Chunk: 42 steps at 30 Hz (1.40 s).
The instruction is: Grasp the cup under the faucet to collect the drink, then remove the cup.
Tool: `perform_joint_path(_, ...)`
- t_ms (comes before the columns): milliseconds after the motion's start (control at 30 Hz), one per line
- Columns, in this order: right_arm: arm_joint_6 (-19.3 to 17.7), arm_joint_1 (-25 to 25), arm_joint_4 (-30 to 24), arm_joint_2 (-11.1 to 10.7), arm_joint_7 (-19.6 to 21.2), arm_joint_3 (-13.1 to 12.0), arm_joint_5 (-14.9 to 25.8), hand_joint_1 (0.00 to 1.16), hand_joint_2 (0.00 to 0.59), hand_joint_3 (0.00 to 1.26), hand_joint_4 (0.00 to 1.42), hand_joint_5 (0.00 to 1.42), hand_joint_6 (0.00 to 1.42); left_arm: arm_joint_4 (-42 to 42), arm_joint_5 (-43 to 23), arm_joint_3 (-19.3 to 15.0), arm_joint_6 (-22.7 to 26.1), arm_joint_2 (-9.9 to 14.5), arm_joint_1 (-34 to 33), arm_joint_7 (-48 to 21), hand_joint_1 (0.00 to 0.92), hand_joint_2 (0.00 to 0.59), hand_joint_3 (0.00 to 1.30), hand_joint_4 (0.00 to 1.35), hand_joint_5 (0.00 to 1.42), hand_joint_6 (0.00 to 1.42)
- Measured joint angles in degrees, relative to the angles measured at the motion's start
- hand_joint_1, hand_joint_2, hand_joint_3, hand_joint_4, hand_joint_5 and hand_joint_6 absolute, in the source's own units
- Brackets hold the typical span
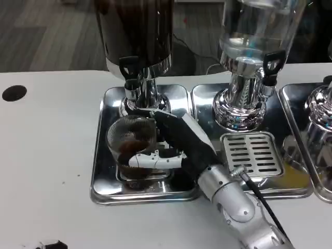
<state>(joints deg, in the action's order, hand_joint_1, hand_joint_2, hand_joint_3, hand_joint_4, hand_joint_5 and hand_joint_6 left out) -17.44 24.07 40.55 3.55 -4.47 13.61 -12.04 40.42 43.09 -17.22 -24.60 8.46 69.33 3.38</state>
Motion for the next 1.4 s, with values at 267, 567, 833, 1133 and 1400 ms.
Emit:
perform_joint_path(267,-1.24,-0.77,0.00,-0.03,0.58,-0.08,0.02,0.86,0.084,0.45,0.51,0.46,0.38,0.02,-0.10,-0.11,-0.06,-0.22,-0.14,0.00,0.000,0.083,0.42,0.34,0.40,0.61)
perform_joint_path(567,-2.43,-1.86,-0.53,-0.35,0.49,-0.18,0.10,0.87,0.087,0.48,0.52,0.48,0.40,0.01,-0.04,0.11,-0.21,-0.47,-0.51,0.00,0.000,0.084,0.41,0.34,0.41,0.61)
perform_joint_path(833,-2.50,-4.94,-4.93,-2.25,-0.65,-0.81,0.26,0.86,0.091,0.48,0.52,0.48,0.40,0.01,0.01,0.40,-0.25,-0.52,-1.62,0.00,0.000,0.084,0.41,0.34,0.41,0.62)
perform_joint_path(1133,-1.44,-9.93,-14.12,-4.76,-3.32,-1.56,1.11,0.85,0.091,0.48,0.51,0.47,0.39,-0.19,0.11,1.18,-0.24,-0.51,-2.50,-0.03,0.000,0.084,0.40,0.34,0.41,0.62)
perform_joint_path(1400,-0.04,-17.07,-26.41,-8.18,-7.56,-2.66,3.78,0.85,0.090,0.48,0.50,0.47,0.39,-1.58,0.42,2.69,0.14,-0.29,-4.90,-0.97,0.000,0.084,0.40,0.34,0.42,0.63)
